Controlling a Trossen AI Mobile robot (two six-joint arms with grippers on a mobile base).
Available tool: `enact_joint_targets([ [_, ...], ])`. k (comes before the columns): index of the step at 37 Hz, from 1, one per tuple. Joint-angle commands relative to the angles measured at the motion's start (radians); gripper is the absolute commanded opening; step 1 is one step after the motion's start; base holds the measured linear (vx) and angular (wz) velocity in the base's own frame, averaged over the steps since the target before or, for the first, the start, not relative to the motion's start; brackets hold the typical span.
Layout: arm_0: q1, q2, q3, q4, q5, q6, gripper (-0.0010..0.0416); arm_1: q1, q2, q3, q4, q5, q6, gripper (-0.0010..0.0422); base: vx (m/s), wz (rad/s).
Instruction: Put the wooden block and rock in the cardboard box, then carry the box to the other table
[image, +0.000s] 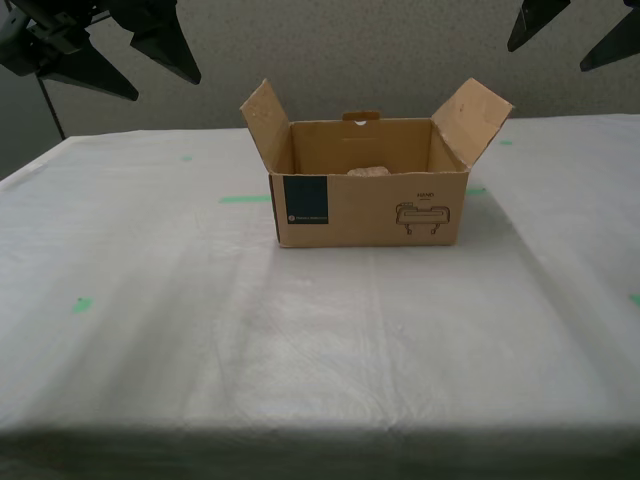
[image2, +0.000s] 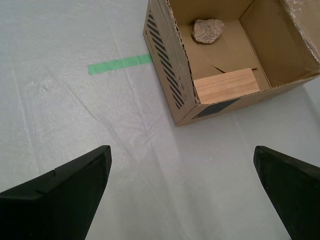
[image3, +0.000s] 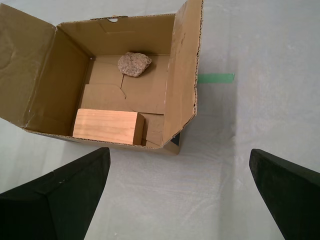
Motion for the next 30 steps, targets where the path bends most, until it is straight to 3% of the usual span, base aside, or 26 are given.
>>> enact_joint_targets([
  [1,0.001,-0.001,0.0,0.002,0.002,0.001,0.0388,0.0,0.0,0.001,0.002,-0.001,0.002,0.0389,0.0,0.0],
  [30,0.001,-0.001,0.0,0.002,0.002,0.001,0.0388,0.0,0.0,0.001,0.002,-0.001,0.002,0.0389,0.0,0.0],
])
